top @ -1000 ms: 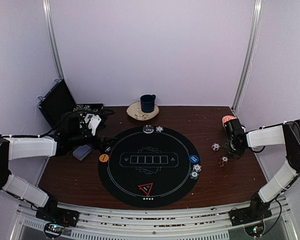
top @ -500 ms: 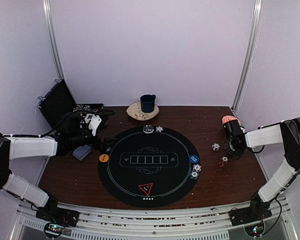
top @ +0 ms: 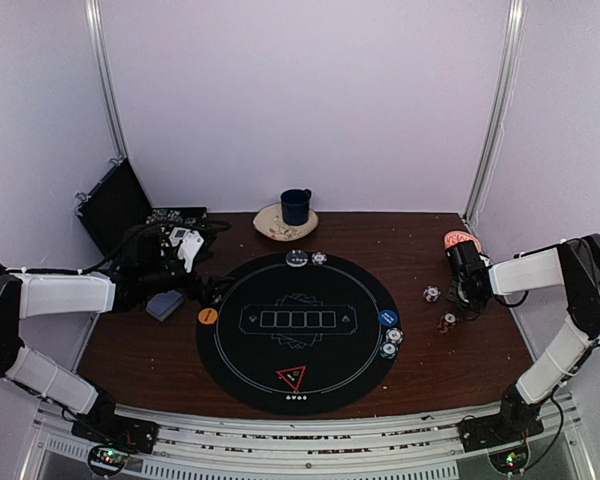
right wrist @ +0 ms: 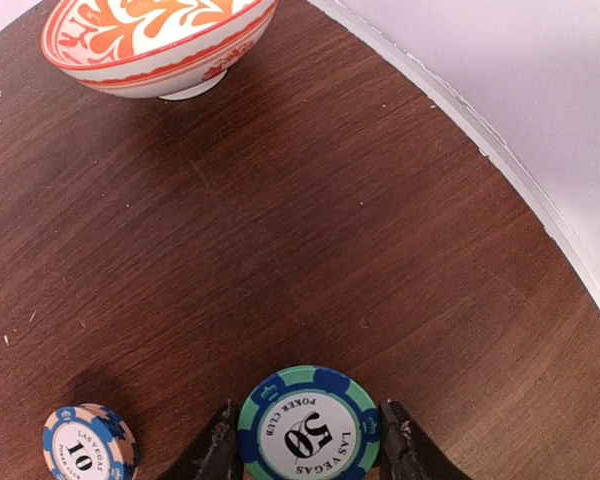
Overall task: Distribute texas hold em gaming equipment
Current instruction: Pick up the poker chip from the pile of poker chips.
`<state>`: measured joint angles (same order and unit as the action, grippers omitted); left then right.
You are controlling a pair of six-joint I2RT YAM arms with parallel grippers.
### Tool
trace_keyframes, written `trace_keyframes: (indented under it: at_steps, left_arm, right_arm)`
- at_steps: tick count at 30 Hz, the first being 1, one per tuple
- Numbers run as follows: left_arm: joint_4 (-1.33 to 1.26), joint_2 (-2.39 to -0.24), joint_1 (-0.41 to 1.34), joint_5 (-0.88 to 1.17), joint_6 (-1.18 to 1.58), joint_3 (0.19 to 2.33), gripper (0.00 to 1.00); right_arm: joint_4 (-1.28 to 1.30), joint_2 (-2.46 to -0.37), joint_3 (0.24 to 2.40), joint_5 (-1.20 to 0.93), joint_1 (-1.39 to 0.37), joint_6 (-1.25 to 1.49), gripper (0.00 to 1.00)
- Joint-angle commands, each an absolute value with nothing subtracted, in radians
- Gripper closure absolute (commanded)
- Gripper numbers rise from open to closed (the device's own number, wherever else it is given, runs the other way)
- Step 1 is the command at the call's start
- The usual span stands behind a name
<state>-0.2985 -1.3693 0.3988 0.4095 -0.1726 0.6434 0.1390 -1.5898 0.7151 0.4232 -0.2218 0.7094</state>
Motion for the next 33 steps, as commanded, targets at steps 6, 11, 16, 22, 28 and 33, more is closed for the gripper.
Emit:
trace_keyframes:
  at_steps: [6,11,16,22,28,33]
  left_arm:
    - [-0.345,-1.379,0.394,0.431,-0.163,0.667,0.02]
    - [-0.345,-1.382,0.395,0.430,-0.162,0.669,0.02]
    - [-0.345,-1.387,0.395,0.427,-0.163,0.669,0.02]
    - [-0.344,-1.386,0.393,0.425,-0.163,0.670,0.02]
    - [-0.342,-1.376,0.394,0.409,-0.160,0.670,0.02]
    - [-0.339,-1.376,0.394,0.395,-0.160,0.673,0.02]
  right_arm:
    - [0.128,-1.579,0.716,0.445,-0.216,0.705,0.61]
    - [0.129,-1.549,0.711,0.448,-0.216,0.705,0.66]
    - [0.127,-1.491,0.697,0.467,-0.218,0.703,0.67]
    - [0.110,-1.454,0.693,0.449,-0.232,0.687,0.67]
    - [0.152,-1.477,0.770,0.462,-0.341,0.658,0.67]
    - [0.203,-1.564,0.933,0.471,-0.472,0.631,0.67]
